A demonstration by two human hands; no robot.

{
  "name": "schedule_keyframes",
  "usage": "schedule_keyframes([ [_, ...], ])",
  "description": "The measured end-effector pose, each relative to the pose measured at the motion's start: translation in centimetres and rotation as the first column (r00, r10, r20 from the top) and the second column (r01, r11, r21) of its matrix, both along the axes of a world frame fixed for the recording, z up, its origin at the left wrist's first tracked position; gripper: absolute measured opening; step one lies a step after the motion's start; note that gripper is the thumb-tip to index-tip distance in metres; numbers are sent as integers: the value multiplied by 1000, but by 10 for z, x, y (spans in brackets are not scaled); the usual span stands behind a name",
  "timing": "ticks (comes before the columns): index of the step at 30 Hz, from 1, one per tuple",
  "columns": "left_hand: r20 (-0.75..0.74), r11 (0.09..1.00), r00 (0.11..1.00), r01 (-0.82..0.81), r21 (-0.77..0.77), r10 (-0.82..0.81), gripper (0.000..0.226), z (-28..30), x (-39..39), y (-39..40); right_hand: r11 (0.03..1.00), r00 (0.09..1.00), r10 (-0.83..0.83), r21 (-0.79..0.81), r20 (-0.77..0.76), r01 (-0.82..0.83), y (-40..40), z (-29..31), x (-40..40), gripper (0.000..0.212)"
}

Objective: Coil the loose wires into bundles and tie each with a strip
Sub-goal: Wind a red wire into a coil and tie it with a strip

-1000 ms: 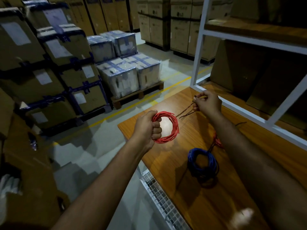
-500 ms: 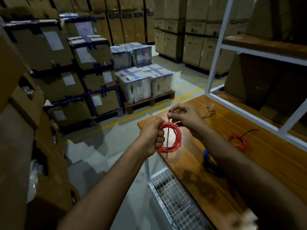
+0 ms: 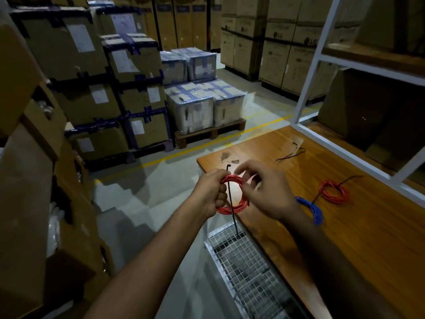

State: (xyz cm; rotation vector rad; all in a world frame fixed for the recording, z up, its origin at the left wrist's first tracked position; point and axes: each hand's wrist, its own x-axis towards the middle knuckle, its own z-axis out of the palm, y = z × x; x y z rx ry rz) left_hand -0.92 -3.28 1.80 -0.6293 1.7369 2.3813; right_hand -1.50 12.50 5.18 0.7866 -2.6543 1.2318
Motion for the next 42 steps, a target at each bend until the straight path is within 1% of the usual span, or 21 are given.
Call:
schedule_keyframes([
  [1, 13, 1000, 1000, -7, 17, 7, 22, -2, 1, -2, 988, 991, 112, 114, -69, -104, 3, -5, 15, 31],
  [2, 26, 999, 1000, -12, 40, 11, 23, -4, 1, -4, 958, 973, 210, 218, -93, -186, 4, -12, 29, 36],
  [3, 40, 998, 999, -11, 58, 9, 23, -6, 1, -6, 933, 961, 258, 284, -104, -220, 5, -21, 41, 40],
  [4, 56, 998, 998, -6, 66, 2, 23, -8, 1, -7, 931, 956, 260, 297, -134, -212, 5, -31, 48, 41],
  [5, 71, 997, 997, 2, 71, -7, 23, -9, 1, -8, 947, 952, 247, 255, -181, -197, 4, -40, 53, 37],
  [7, 91, 996, 995, 21, 89, -29, 23, -12, 2, -8, 975, 945, 207, 137, -253, -177, -1, -49, 60, 21],
  [8, 91, 995, 995, 27, 96, -36, 23, -13, 3, -7, 982, 943, 183, 96, -278, -163, -3, -50, 62, 14],
  [10, 80, 994, 996, 35, 103, -44, 25, -15, 6, -6, 991, 950, 131, 1, -283, -136, -6, -49, 66, 9],
  [13, 45, 992, 998, 30, 121, -35, 27, -18, 11, -5, 965, 974, 77, -231, -215, -128, -4, -46, 72, 12],
  [15, 9, 993, 1000, 18, 118, -19, 26, -19, 17, -6, 915, 990, 90, -383, -105, -124, -2, -42, 75, 9],
  [17, -24, 994, 1000, 11, 111, -8, 24, -19, 23, -7, 874, 994, 110, -476, -7, -100, 0, -39, 80, 12],
  [21, -84, 997, 996, -27, 75, 33, 15, -18, 31, -6, 737, 955, 275, -662, 109, -137, 1, -28, 84, 10],
  [23, -107, 997, 993, -41, 58, 47, 16, -18, 35, -6, 757, 962, 234, -647, 139, -91, -1, -19, 84, 14],
  [25, -130, 998, 990, -41, 54, 48, 15, -18, 39, -6, 792, 983, 90, -610, 160, 27, -3, -12, 80, 19],
  [27, -138, 998, 989, -44, 51, 51, 15, -19, 43, -5, 828, 990, -30, -551, 136, 100, -5, -6, 72, 19],
  [29, -139, 997, 989, -48, 62, 56, 22, -21, 46, -5, 893, 989, -145, -426, 32, 145, -7, -6, 59, 12],
  [31, -137, 996, 989, -43, 78, 54, 27, -20, 48, -4, 938, 975, -202, -306, -98, 164, -11, -7, 45, 12],
  [34, -159, 997, 987, -26, 71, 37, 21, -18, 51, -4, 972, 939, -212, -155, -270, 174, -20, -11, 31, 11],
  [36, -170, 999, 985, -32, 39, 38, 17, -15, 53, -4, 981, 926, -192, -97, -324, 169, -24, -14, 27, 10],
  [39, -179, 998, 982, -55, 20, 58, 18, -14, 54, -6, 990, 909, -140, -52, -392, 130, -28, -18, 23, 5],
  [42, -174, 996, 981, -77, 37, 82, 21, -14, 54, -8, 995, 902, -95, -45, -420, 84, -31, -19, 21, 3],
])
